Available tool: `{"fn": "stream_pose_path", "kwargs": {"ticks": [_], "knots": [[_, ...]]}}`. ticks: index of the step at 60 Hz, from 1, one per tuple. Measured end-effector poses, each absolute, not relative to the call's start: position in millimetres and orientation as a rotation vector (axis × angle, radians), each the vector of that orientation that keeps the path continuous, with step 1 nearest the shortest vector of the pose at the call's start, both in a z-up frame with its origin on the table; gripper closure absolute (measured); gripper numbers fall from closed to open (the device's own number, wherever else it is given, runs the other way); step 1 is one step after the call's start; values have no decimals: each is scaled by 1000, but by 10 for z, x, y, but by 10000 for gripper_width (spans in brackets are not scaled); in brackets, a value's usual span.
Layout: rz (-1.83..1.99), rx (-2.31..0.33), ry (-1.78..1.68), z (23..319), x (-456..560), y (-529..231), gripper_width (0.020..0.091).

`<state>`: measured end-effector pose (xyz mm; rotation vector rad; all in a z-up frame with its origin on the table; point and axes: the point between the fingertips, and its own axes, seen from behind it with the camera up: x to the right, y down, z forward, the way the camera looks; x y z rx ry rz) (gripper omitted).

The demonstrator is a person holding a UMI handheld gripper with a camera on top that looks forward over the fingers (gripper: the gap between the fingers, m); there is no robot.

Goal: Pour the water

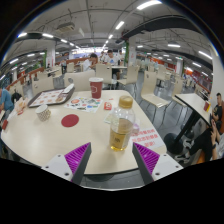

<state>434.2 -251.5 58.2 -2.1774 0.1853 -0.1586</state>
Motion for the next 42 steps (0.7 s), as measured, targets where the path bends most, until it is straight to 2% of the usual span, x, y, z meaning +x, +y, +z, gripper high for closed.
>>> {"fn": "stream_pose_path", "kwargs": {"ticks": [16, 19, 27, 34, 38, 42], "knots": [[-119, -2095, 138, 403, 4687, -1874, 285], [-123, -2083, 143, 368, 4700, -1791, 346], [-118, -2052, 185, 343, 4760, -1674, 588], [-110, -2036, 194, 354, 4758, -1652, 633], [-120, -2037, 194, 356, 4766, -1657, 690], [-125, -2042, 193, 364, 4739, -1658, 693]]}}
